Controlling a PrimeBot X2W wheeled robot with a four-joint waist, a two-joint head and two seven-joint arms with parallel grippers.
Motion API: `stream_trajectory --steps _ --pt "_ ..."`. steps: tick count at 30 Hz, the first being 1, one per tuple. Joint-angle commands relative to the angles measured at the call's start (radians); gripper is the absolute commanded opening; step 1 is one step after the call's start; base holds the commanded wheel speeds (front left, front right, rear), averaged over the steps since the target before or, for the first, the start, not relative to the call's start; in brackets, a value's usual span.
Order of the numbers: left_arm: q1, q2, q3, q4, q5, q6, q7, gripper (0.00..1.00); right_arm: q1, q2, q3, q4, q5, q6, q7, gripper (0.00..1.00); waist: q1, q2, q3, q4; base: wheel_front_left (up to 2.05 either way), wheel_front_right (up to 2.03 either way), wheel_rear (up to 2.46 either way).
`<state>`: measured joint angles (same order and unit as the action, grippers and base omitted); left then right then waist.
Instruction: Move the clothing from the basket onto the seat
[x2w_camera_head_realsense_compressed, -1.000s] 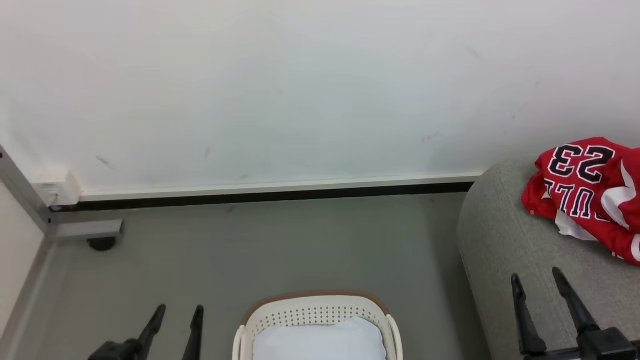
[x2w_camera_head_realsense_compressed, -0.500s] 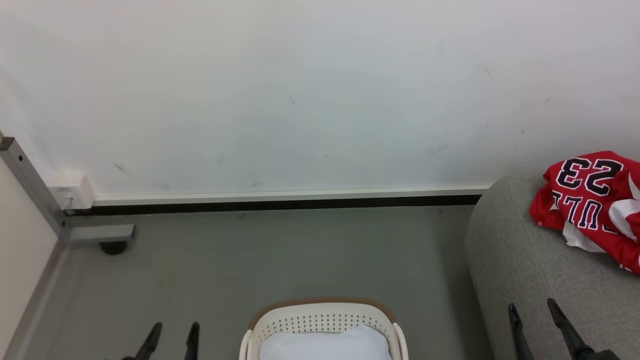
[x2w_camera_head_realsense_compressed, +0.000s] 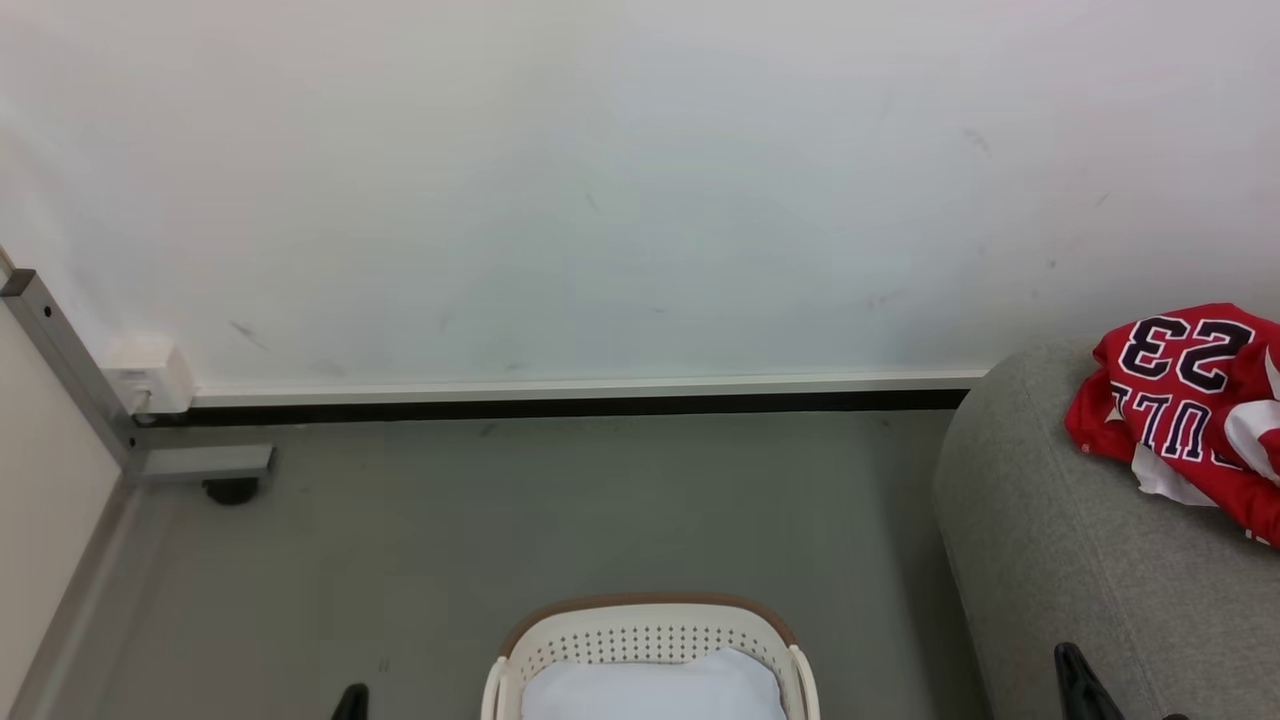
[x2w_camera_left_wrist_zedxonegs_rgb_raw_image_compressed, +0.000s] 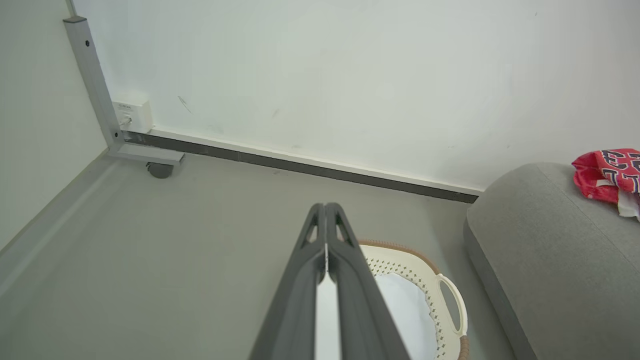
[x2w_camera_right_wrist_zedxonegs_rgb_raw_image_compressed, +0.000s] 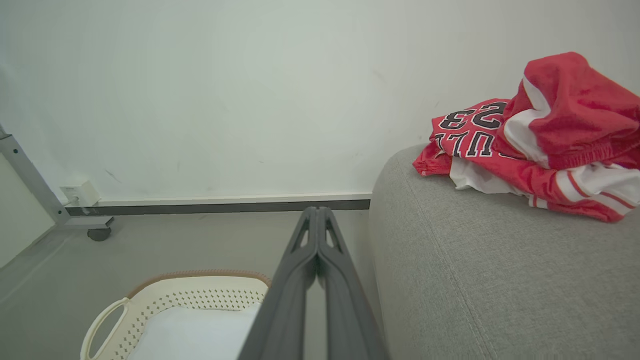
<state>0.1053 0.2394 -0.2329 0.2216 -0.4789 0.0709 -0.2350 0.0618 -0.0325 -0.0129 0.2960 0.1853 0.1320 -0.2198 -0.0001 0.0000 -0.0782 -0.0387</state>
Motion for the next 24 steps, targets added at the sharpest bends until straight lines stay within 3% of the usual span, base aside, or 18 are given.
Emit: stream_trajectory --steps 1,24 --pt "-0.027 0.004 0.019 -0.018 -0.044 -0.003 0.009 0.00 -0.032 -0.005 -0.009 -0.013 0.048 0.000 0.007 0.00 0.0001 0.0000 0.001 0.000 0.00 0.00 0.00" --pt "-0.081 -0.051 0.114 -0.042 -0.356 -0.028 0.106 0.00 -0.081 -0.010 -0.033 -0.024 0.442 -0.001 0.098 0.00 0.0001 0.0000 0.015 0.007 0.00 0.00 0.00"
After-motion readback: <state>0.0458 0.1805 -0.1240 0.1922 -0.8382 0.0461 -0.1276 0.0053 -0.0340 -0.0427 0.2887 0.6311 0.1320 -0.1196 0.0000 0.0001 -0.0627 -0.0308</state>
